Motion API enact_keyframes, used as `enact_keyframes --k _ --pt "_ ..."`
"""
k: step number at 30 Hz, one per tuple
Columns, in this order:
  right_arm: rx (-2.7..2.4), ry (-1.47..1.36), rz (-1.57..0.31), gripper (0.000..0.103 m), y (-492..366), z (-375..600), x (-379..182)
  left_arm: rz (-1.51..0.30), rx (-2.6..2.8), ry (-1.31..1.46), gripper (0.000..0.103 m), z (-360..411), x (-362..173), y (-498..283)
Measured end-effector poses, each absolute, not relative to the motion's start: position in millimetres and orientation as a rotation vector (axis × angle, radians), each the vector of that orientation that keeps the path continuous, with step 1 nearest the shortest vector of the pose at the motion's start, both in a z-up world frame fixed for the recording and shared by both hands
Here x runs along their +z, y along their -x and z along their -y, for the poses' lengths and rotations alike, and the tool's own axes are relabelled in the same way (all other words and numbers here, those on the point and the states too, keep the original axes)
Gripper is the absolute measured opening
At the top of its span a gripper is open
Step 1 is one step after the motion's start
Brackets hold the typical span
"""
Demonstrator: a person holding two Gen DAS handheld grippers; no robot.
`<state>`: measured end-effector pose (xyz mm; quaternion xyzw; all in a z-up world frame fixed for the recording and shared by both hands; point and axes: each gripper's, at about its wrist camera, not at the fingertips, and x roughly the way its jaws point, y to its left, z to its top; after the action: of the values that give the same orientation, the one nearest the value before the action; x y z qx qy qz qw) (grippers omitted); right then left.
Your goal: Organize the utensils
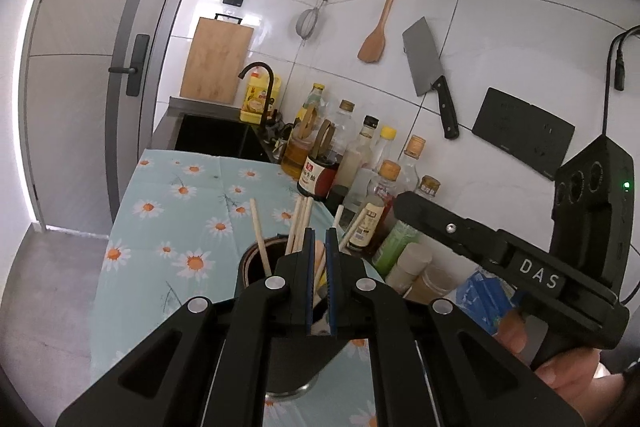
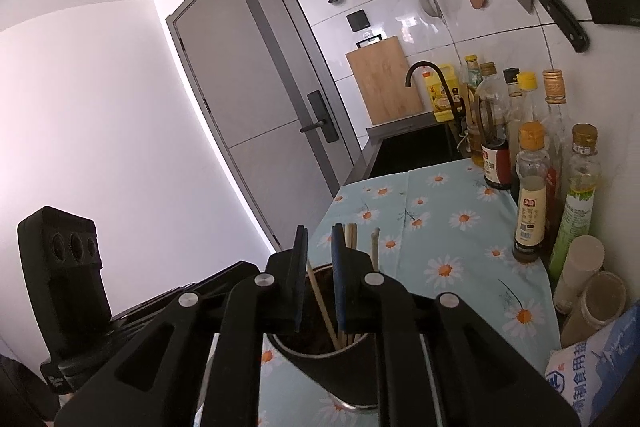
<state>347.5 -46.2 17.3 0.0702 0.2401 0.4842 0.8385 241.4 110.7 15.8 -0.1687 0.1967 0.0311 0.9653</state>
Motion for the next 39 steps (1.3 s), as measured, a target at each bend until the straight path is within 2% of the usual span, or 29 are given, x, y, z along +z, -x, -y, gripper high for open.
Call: enact_keyframes --k 3,4,5,7,12,13,15,19,22,26,29,39 --pt "1.027 -0.149 -0.512 0.016 -342 54 21 -0.405 0.079 0.336 0.006 -105 19 -234" --pt "1.031 -0.147 -0.511 0.021 -339 57 22 -0.406 0.083 0.336 0.011 -104 20 -232" --pt "1.035 -0.139 -0.507 0.022 -336 60 23 -0.404 0.092 0.339 0.022 -102 21 -228" --pt "1.028 -0.116 -0.494 0.023 -330 67 25 -0.408 0.108 0.338 0.023 -99 23 -222" --pt "1.020 -0.091 -0.499 0.034 -317 90 28 -0.430 0.132 0.314 0.025 -84 25 -207" --pt "1.017 -0.087 -0.496 0.041 -314 95 29 -0.434 0.138 0.306 0.028 -81 26 -202" --pt "1.000 -0.071 -0.490 0.046 -307 107 29 -0.437 0.155 0.294 0.049 -76 27 -193" --pt "0.970 -0.054 -0.491 0.060 -295 126 28 -0.442 0.154 0.279 0.060 -67 32 -174" --pt "0.948 -0.031 -0.493 0.082 -286 138 26 -0.439 0.147 0.248 0.072 -58 36 -159" --pt "0.918 0.029 -0.491 0.098 -265 150 24 -0.453 0.142 0.199 0.081 -41 40 -134" --pt "0.921 0.032 -0.499 0.098 -252 158 26 -0.472 0.146 0.186 0.097 -31 42 -120" --pt "0.902 0.085 -0.500 0.098 -194 184 24 -0.535 0.140 0.189 0.096 -11 32 -76"
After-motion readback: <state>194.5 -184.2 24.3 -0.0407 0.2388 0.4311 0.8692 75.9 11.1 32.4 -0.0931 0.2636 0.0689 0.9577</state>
